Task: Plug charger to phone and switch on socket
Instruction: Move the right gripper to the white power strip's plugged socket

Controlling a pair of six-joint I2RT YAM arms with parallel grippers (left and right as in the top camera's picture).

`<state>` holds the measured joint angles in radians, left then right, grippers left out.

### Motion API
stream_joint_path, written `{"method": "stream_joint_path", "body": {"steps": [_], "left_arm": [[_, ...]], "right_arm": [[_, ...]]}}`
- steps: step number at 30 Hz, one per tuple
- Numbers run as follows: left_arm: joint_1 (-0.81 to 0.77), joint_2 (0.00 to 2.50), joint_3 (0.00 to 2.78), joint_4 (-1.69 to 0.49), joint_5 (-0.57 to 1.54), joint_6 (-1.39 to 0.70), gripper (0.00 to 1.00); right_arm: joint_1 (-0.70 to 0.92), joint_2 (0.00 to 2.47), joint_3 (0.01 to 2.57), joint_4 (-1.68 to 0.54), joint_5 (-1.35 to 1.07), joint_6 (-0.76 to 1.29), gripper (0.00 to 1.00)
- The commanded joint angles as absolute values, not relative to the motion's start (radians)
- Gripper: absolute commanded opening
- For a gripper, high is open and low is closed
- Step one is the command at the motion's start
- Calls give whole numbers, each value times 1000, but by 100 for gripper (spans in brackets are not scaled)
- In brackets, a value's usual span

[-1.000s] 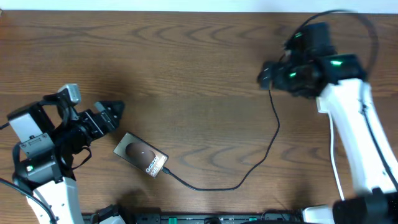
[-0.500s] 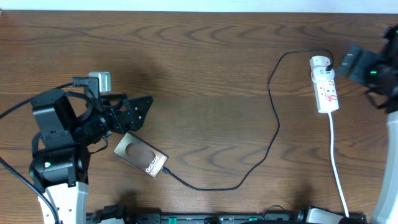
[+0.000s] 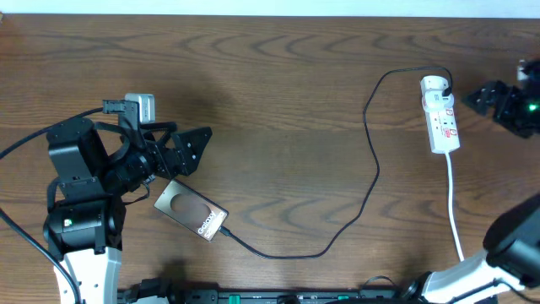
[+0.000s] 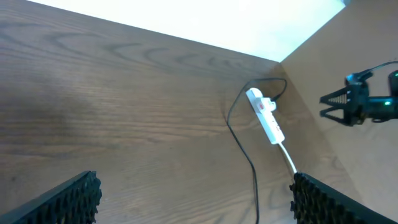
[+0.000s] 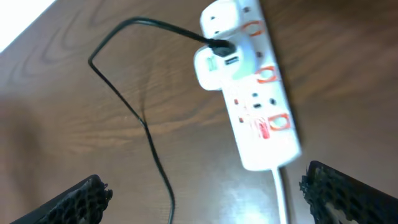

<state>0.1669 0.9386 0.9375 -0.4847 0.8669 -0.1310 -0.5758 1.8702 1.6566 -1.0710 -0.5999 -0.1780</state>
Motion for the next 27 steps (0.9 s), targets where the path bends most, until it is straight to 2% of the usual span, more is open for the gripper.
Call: {"method": "stream_joint_path", "body": {"steps": [1, 18, 24, 27], "left_arm": [[162, 933, 953, -481, 836, -136, 96], [162, 933, 953, -504, 788, -140, 96], [162, 933, 953, -521, 765, -139, 96], [162, 933, 953, -522, 765, -139, 96]], "right_arm": [[-569, 1911, 1688, -1047, -691, -260, 99], [-515, 2046, 1688, -860, -625, -237, 98], [-469, 2050, 1688, -839, -524, -237, 96], [-450, 2050, 1688, -836, -488, -235, 99]]}}
